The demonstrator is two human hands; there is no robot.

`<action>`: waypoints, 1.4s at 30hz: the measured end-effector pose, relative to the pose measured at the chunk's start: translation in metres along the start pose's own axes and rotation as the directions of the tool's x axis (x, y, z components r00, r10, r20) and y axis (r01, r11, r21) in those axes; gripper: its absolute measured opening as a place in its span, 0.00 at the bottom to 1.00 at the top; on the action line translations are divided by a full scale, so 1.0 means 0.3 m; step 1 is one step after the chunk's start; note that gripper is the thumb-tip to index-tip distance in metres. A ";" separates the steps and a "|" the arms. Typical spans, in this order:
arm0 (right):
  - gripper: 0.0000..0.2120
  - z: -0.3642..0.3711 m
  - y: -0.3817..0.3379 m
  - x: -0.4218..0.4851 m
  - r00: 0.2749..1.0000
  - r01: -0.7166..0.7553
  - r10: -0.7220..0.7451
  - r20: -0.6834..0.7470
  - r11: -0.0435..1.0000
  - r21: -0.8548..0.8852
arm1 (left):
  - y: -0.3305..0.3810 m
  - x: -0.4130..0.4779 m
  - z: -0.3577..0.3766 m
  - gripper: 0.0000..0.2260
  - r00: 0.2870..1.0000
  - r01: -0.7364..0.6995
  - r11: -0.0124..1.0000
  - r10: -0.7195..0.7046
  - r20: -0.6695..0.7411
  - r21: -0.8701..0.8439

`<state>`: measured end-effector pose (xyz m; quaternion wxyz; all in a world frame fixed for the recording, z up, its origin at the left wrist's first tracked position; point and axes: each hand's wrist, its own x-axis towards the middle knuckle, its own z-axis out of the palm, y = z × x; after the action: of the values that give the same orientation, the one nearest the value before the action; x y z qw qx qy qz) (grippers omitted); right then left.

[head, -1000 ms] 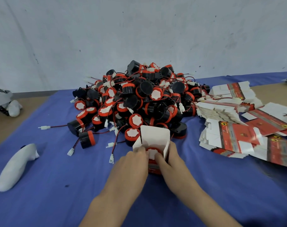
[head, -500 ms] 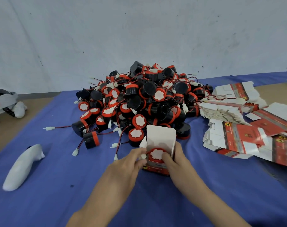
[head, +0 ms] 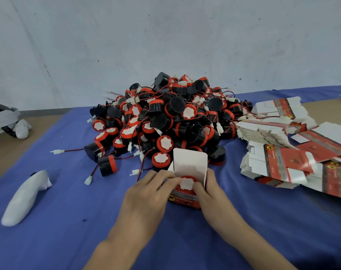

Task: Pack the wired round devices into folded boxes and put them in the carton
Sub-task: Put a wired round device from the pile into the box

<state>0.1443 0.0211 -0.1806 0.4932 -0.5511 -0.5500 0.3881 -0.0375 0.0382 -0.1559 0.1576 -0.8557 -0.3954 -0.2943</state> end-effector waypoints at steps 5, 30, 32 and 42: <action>0.13 -0.005 0.007 0.003 1.000 -0.010 0.010 0.009 1.000 0.011 | 0.006 0.018 -0.003 0.23 0.999 0.002 0.999 -0.003 -0.038 -0.033; 0.13 0.002 -0.021 0.000 1.000 0.028 -0.028 0.005 1.000 0.014 | -0.003 0.003 0.002 0.17 0.994 -0.090 0.995 0.087 -0.065 -0.042; 0.14 -0.002 -0.023 0.001 1.000 0.014 -0.014 0.007 1.000 0.021 | 0.001 0.008 -0.011 0.15 0.998 -0.050 0.999 0.050 -0.049 -0.002; 0.12 -0.003 -0.023 -0.001 1.000 -0.007 0.007 -0.008 1.000 0.019 | 0.037 0.001 -0.060 0.32 0.999 0.026 0.994 -0.029 0.031 0.105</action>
<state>0.1435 0.0201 -0.1738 0.4992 -0.5500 -0.5424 0.3926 -0.0355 0.0222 -0.1421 0.1917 -0.8453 -0.4246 -0.2614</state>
